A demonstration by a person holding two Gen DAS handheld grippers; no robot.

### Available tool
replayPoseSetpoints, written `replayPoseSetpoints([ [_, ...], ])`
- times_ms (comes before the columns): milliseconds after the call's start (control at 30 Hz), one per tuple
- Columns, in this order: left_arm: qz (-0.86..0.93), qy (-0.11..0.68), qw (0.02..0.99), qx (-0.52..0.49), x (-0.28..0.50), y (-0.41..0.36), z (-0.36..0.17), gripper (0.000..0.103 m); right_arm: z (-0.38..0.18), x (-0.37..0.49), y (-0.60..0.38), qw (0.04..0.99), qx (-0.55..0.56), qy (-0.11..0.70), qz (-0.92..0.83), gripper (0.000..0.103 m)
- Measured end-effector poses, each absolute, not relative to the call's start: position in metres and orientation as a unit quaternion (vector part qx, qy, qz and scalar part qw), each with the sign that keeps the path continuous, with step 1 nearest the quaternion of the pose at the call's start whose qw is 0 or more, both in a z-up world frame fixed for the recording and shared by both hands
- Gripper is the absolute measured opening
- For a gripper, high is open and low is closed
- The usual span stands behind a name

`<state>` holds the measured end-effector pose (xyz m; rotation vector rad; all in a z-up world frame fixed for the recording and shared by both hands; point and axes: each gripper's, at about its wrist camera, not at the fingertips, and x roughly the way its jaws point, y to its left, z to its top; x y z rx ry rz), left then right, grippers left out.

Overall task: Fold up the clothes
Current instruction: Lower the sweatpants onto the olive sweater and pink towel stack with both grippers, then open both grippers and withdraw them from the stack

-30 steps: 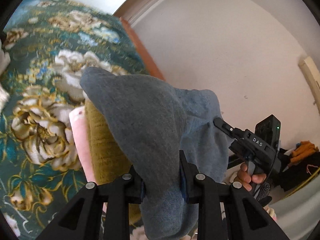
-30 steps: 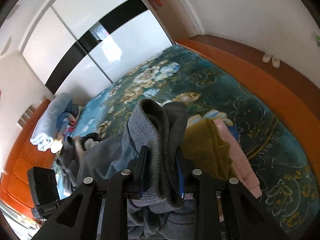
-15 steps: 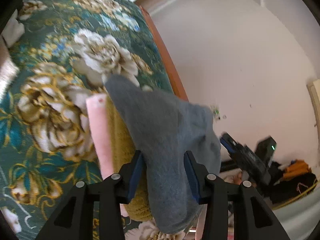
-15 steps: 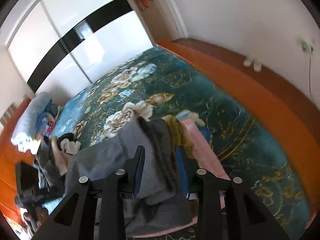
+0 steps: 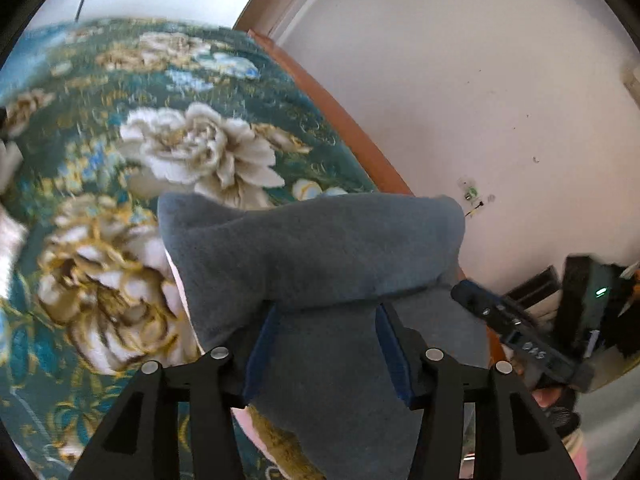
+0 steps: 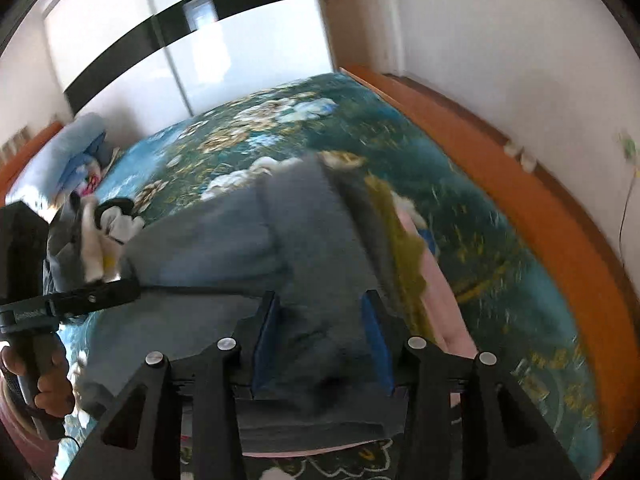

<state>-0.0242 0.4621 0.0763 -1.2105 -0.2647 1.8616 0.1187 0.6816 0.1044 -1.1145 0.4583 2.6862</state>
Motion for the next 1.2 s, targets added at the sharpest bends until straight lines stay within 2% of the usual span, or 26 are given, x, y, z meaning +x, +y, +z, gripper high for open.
replayPoseSetpoints([
  [133,0.747,-0.109,0.439,-0.487,-0.024,0.462,0.081,0.055,0.098,0.127,0.693,0.1,-0.358,0.183,0.91,0.044],
  [267,0.777,-0.095,0.432,-0.448,-0.001,0.445,0.111,0.055,0.118,0.147,0.682,0.106,-0.32,0.187,0.923,0.044],
  [433,0.813,-0.072,0.435,-0.38,0.054,0.418,0.138,0.063,0.127,0.201,0.655,0.086,-0.256,0.204,0.941,0.048],
  [500,0.83,-0.06,0.421,-0.361,0.078,0.41,0.138,0.063,0.116,0.22,0.648,0.096,-0.254,0.203,0.941,0.052],
  [733,0.87,-0.035,0.359,-0.337,0.137,0.405,0.104,0.066,0.064,0.249,0.637,0.104,-0.299,0.217,0.924,0.055],
  [900,0.882,-0.014,0.325,-0.34,0.161,0.424,0.071,0.07,0.045,0.248,0.632,0.118,-0.304,0.195,0.925,0.066],
  [967,0.887,-0.022,0.314,-0.338,0.167,0.429,0.062,0.075,0.041,0.251,0.631,0.128,-0.294,0.184,0.929,0.08],
  [1033,0.898,-0.03,0.296,-0.324,0.169,0.432,0.056,0.09,0.038,0.252,0.633,0.134,-0.283,0.184,0.932,0.084],
  [1067,0.904,-0.031,0.287,-0.316,0.17,0.434,0.053,0.093,0.036,0.251,0.634,0.138,-0.278,0.185,0.933,0.087],
  [1100,0.909,-0.03,0.278,-0.308,0.171,0.436,0.051,0.101,0.033,0.249,0.636,0.138,-0.274,0.184,0.934,0.093],
  [1200,0.923,-0.022,0.254,-0.287,0.174,0.444,0.045,0.103,0.023,0.241,0.64,0.137,-0.267,0.176,0.937,0.1],
])
